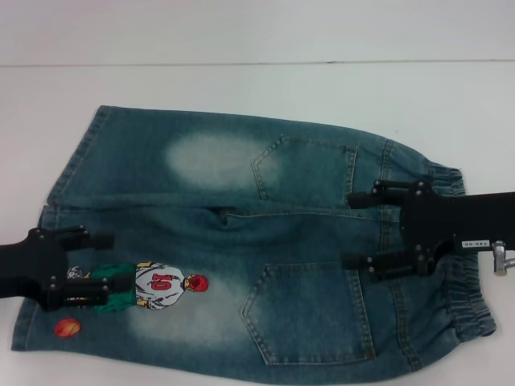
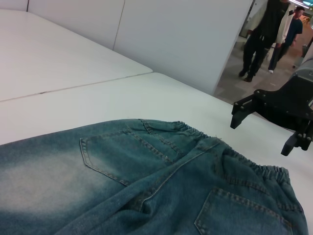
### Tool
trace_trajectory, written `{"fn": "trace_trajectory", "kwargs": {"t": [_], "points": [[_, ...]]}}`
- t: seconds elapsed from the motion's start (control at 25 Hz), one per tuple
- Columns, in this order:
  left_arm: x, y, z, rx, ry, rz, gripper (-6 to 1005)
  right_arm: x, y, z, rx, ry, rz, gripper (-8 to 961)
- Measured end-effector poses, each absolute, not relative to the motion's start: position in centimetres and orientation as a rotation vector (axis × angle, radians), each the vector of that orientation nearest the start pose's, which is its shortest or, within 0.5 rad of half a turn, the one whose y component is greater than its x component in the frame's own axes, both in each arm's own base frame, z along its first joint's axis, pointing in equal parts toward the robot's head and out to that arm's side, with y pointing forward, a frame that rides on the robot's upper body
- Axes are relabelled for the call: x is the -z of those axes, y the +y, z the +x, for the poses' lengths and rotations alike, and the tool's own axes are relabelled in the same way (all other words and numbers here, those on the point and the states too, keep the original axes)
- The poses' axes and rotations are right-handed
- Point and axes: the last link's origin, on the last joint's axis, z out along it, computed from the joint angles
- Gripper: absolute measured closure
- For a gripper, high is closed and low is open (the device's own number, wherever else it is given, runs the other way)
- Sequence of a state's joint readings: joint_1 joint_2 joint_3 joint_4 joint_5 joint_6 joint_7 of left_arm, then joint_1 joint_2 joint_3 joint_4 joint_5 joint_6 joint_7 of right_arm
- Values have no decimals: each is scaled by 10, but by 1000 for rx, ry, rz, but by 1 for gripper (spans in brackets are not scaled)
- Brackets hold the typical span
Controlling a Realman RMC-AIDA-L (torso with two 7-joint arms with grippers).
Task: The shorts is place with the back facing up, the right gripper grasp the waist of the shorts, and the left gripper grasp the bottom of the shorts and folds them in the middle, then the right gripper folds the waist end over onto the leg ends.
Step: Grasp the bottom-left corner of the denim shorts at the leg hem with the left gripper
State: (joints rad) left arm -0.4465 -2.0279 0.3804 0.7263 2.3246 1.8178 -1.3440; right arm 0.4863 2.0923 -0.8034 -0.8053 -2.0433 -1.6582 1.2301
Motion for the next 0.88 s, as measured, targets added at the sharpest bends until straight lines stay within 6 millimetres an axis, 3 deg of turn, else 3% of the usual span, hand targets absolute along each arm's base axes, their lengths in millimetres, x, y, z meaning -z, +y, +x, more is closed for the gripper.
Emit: {"fn": "trace_trajectory", "kwargs": {"t": [0.88], "points": [[-48, 276, -317, 585, -773, -2760, 173, 3, 311, 251, -553, 226, -2919, 37]]}}
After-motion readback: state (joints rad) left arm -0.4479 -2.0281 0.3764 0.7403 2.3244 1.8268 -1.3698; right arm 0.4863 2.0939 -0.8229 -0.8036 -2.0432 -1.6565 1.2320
